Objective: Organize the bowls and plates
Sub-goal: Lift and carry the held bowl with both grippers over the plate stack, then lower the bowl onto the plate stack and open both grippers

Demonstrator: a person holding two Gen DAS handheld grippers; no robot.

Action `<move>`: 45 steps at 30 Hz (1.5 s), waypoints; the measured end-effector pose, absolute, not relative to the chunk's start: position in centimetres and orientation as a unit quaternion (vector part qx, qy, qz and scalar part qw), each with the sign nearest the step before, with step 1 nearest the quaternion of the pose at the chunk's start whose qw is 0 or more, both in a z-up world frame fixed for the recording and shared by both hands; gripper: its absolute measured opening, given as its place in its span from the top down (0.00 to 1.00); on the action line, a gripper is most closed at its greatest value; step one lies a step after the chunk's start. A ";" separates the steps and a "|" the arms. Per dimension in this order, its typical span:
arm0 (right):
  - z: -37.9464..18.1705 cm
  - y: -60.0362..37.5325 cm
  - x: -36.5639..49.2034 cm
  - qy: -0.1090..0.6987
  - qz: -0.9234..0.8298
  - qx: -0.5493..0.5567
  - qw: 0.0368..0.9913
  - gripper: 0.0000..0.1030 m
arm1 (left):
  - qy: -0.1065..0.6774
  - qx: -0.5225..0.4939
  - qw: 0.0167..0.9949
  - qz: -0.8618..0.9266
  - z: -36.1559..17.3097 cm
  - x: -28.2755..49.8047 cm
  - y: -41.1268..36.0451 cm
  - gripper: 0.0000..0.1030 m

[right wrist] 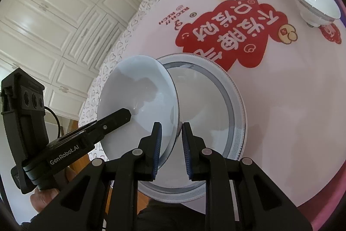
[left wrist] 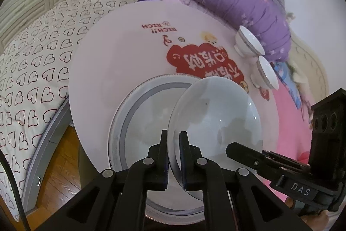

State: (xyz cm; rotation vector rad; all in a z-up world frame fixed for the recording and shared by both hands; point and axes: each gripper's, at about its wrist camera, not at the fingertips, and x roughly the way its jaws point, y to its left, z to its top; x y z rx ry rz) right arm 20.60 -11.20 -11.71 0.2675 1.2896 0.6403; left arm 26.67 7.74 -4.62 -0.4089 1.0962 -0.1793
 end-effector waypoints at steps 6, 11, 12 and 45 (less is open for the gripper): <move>-12.0 -11.1 20.6 0.595 0.293 0.115 0.740 0.81 | 0.522 -0.190 0.828 -0.083 -5.2 26.8 7.6 0.96; -12.1 -11.0 20.6 0.598 0.293 0.113 0.737 0.81 | 0.524 -0.188 0.826 -0.082 -5.4 27.0 7.5 0.96; -12.1 -11.0 20.7 0.599 0.293 0.112 0.737 0.81 | 0.525 -0.188 0.826 -0.082 -5.5 26.9 7.5 0.96; -10.9 -24.8 24.8 0.562 0.171 0.183 0.788 0.81 | 0.526 -0.114 0.822 -0.187 -5.5 34.1 -7.1 0.96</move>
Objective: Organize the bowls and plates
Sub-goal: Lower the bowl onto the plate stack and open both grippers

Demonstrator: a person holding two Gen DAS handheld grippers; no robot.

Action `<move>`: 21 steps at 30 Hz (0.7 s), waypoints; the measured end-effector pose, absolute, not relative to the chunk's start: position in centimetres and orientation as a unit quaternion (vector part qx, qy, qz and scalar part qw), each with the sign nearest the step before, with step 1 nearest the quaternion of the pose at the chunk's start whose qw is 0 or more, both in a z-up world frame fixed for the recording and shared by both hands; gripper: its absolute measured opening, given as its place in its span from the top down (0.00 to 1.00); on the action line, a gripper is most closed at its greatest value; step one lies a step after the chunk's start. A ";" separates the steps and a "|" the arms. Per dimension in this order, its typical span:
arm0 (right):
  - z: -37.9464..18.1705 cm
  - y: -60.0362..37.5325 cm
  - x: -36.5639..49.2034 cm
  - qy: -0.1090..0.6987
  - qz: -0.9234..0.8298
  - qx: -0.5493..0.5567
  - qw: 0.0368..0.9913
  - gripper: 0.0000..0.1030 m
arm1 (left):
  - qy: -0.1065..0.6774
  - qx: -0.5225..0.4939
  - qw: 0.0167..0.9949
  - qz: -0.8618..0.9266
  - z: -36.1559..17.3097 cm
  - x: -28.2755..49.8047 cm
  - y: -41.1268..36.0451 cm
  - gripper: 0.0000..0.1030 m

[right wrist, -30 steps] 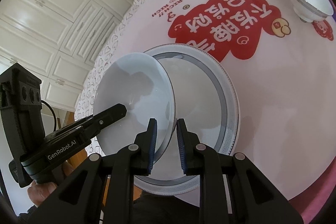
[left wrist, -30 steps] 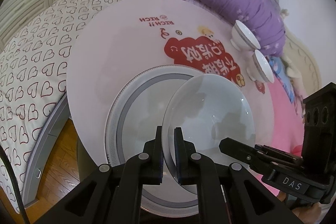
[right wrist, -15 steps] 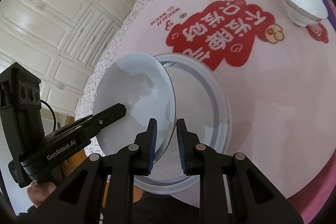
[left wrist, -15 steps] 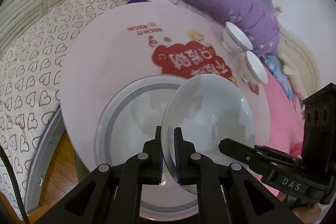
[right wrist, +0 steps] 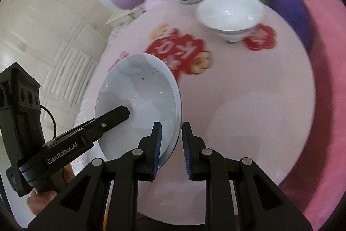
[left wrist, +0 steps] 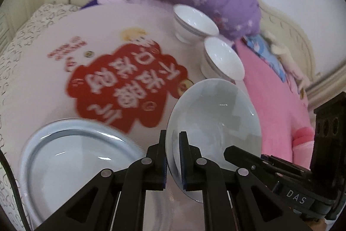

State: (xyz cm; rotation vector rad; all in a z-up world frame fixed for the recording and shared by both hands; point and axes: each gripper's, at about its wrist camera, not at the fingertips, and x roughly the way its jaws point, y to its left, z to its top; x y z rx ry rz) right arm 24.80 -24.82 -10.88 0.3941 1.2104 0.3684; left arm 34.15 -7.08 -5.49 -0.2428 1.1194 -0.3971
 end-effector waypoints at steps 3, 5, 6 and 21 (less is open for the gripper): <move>-12.4 -26.4 25.5 0.574 0.153 0.191 0.781 0.81 | 0.547 -0.106 0.807 -0.194 -7.3 35.4 -8.8 0.96; -13.5 -27.1 25.9 0.585 0.147 0.195 0.773 0.81 | 0.561 -0.104 0.798 -0.196 -8.7 36.3 -9.6 0.96; -13.9 -27.3 25.9 0.590 0.145 0.195 0.770 0.81 | 0.566 -0.104 0.794 -0.196 -9.2 36.5 -9.8 0.96; -14.6 -27.8 26.3 0.595 0.142 0.192 0.767 0.79 | 0.571 -0.097 0.790 -0.200 -10.3 38.2 -11.5 0.94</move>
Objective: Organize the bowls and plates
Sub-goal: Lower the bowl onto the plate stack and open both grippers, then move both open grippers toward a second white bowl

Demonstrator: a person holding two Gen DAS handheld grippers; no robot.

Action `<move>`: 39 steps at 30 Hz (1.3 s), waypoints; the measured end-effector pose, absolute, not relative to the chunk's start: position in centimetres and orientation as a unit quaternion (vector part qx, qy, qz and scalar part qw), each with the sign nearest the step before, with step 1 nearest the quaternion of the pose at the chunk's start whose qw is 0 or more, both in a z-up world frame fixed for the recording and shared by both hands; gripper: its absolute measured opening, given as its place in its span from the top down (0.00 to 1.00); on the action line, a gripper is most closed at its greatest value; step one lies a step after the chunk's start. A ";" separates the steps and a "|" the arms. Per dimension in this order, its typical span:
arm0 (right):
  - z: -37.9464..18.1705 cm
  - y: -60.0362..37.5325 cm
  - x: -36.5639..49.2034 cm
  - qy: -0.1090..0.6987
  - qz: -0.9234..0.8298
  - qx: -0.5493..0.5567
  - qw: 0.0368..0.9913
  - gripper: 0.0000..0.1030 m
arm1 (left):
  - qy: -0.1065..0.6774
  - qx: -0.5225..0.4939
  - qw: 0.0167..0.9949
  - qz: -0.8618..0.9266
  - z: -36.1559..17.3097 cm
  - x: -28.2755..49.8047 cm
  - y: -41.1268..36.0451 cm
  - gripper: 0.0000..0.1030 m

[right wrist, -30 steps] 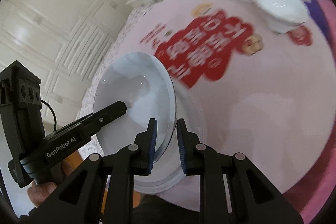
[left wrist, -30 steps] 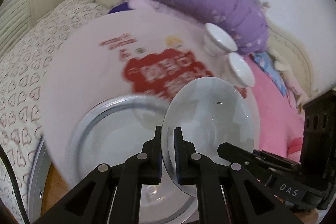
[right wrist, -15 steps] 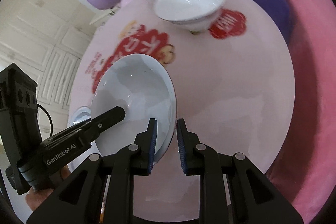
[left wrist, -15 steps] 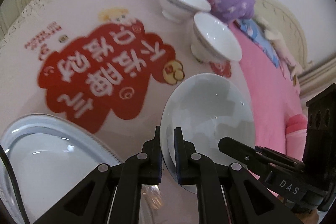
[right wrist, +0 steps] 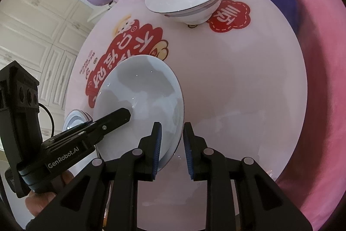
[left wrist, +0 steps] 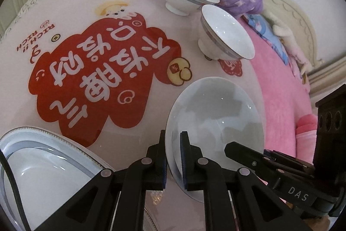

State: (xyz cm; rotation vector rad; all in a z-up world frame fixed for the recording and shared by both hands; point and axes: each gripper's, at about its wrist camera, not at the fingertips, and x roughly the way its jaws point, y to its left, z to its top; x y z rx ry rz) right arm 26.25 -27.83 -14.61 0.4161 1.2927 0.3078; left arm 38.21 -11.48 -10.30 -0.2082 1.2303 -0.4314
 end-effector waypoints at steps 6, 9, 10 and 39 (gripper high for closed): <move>-14.1 -28.5 26.5 0.578 0.132 0.200 0.780 0.33 | 0.556 -0.101 0.803 -0.188 -9.3 38.0 -10.6 0.37; -13.4 -29.5 26.5 0.554 0.123 0.213 0.795 0.04 | 0.533 -0.101 0.820 -0.180 -8.0 37.7 -10.0 0.19; -13.0 -30.0 26.6 0.546 0.118 0.213 0.802 0.00 | 0.526 -0.100 0.825 -0.180 -7.6 37.7 -9.8 0.16; -5.6 -35.8 31.2 0.429 0.080 0.217 0.873 0.00 | 0.433 -0.106 0.882 -0.150 0.4 39.4 -6.3 0.01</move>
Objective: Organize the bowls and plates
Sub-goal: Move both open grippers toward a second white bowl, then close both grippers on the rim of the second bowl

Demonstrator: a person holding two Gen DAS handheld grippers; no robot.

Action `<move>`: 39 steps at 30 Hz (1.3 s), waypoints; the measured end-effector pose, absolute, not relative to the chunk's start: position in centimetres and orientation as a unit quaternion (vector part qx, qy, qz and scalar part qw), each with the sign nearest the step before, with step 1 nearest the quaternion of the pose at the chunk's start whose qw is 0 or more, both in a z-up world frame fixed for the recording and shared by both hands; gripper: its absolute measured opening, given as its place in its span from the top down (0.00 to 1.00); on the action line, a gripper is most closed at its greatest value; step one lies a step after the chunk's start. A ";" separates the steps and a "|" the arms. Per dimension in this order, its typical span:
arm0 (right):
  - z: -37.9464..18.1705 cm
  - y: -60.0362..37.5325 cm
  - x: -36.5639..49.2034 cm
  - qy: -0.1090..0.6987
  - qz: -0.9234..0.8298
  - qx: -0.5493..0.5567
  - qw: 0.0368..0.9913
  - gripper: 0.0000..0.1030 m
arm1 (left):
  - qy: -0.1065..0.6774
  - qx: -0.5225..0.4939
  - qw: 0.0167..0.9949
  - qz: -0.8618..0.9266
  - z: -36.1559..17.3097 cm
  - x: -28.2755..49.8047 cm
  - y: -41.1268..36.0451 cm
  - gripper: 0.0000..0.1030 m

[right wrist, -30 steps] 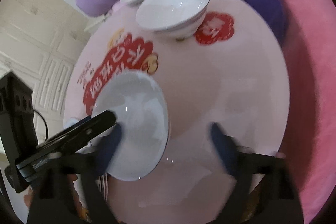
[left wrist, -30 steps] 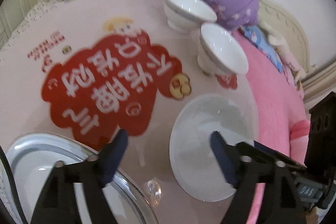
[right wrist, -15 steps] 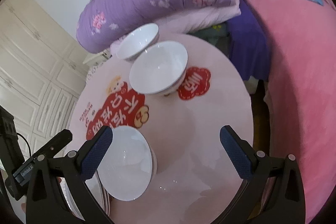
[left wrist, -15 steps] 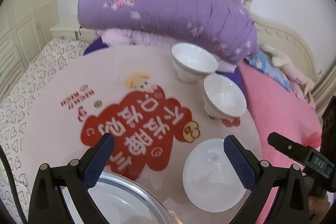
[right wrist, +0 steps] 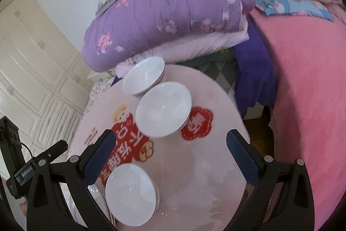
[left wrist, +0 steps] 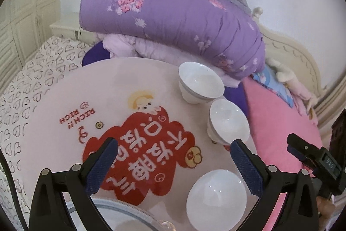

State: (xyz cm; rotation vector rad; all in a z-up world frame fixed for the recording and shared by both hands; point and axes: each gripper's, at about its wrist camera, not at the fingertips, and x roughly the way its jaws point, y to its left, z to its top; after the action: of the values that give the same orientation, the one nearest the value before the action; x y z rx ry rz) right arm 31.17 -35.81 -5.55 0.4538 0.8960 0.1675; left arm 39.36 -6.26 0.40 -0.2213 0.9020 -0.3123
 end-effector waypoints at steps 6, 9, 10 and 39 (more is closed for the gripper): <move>-6.2 -37.3 33.9 0.442 0.069 0.213 0.869 0.00 | 0.453 -0.099 0.871 -0.161 0.5 43.1 -8.2 0.01; -7.2 -37.4 35.3 0.457 0.066 0.212 0.861 0.00 | 0.472 -0.096 0.859 -0.171 -0.4 45.2 -9.8 0.01; -7.6 -37.4 35.8 0.463 0.067 0.212 0.858 0.00 | 0.480 -0.095 0.854 -0.174 -0.9 45.9 -10.5 0.01; -14.8 -35.1 42.3 0.561 0.078 0.188 0.803 0.60 | 0.597 -0.123 0.771 -0.187 -11.5 59.0 -17.9 0.58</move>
State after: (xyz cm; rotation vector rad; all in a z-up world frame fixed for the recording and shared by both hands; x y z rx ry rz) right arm 42.35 -35.14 -14.85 0.4022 1.2018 0.1670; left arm 59.02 -17.91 -11.51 -0.2676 1.2935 -0.4051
